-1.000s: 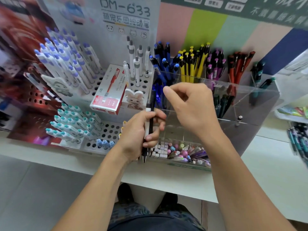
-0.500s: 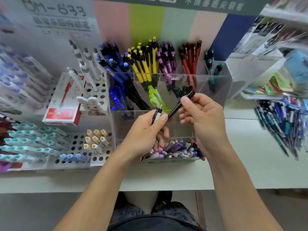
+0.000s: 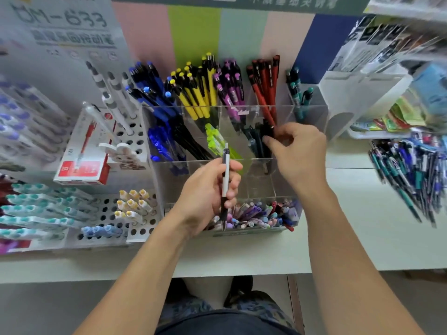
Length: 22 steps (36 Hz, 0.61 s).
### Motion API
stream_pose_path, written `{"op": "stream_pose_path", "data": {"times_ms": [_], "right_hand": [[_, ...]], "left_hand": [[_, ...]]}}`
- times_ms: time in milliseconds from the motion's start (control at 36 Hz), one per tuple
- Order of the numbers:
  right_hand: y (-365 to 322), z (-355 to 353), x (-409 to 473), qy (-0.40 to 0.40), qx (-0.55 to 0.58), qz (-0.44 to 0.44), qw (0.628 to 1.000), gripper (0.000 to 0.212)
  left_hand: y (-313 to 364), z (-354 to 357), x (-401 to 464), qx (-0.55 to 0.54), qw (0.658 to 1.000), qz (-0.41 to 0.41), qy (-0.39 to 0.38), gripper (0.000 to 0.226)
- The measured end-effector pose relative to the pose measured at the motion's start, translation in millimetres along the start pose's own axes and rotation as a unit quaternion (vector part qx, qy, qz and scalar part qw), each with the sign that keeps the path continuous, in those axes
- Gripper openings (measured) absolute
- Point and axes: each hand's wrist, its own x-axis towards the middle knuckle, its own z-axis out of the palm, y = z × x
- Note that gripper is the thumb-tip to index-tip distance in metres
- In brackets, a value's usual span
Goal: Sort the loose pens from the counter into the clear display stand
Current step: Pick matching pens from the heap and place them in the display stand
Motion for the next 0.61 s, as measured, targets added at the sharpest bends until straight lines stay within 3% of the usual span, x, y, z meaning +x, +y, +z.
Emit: {"op": "stream_pose_path", "data": {"times_ms": [139,250,361,417,500,611], "right_hand": [[-4,-4,5,-0.032,-0.039,0.008,0.999,0.02],[-30,-20,-15,0.015,0.092,0.012,0.996,0.004],[-54,-16,-48,-0.157,0.18,0.035,0.97,0.015],[-55,-8,-58,-0.173,0.216,0.047,0.96,0.024],[-53,-13,-60,-0.112,0.274,0.078,0.952,0.022],[-37,-57,-40,0.143,0.277,0.026,0.95,0.013]], "left_hand": [[0,-8,-6,0.083,0.996,0.035,0.026,0.021],[5,-10,-7,0.132,0.987,0.088,0.038,0.011],[9,-6,-7,0.162,0.979,0.126,0.02,0.01],[9,-3,-6,0.169,0.976,0.14,0.014,0.011],[7,-2,-1,0.213,0.96,0.181,0.02,0.011],[3,-1,2,0.227,0.957,0.177,0.02,0.013]]}}
